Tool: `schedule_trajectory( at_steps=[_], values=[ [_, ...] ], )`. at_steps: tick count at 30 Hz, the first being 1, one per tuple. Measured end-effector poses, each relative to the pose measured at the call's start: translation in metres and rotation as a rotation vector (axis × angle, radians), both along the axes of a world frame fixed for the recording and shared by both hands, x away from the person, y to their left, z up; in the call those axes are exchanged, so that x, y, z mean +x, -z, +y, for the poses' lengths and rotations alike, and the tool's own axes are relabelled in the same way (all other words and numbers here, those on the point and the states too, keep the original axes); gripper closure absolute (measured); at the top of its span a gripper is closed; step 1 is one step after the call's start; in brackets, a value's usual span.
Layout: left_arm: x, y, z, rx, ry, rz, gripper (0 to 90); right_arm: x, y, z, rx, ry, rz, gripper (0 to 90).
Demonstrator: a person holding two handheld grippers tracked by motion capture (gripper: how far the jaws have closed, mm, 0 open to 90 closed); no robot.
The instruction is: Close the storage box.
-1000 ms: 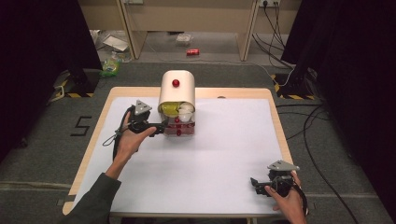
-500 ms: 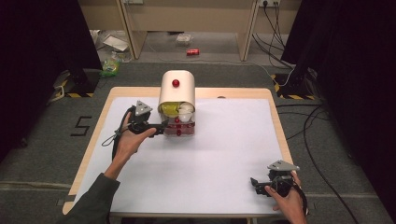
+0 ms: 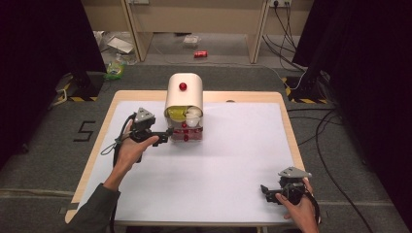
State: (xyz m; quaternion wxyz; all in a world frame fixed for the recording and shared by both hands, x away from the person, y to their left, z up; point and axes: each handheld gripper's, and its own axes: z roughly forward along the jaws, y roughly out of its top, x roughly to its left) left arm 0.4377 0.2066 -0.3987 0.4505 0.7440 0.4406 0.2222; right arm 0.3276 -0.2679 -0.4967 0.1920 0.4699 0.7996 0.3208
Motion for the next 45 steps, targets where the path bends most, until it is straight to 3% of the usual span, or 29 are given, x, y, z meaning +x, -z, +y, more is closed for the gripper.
schedule_trajectory(
  at_steps=[30,45],
  values=[
    [-0.017,0.002,0.010,-0.023,0.010,-0.009,15.5,0.000,0.000,0.000,0.000,0.002,0.000,0.3],
    [-0.030,0.007,0.025,-0.043,0.017,-0.014,15.5,0.000,0.000,0.000,0.000,0.002,0.001,0.3]
  ],
)
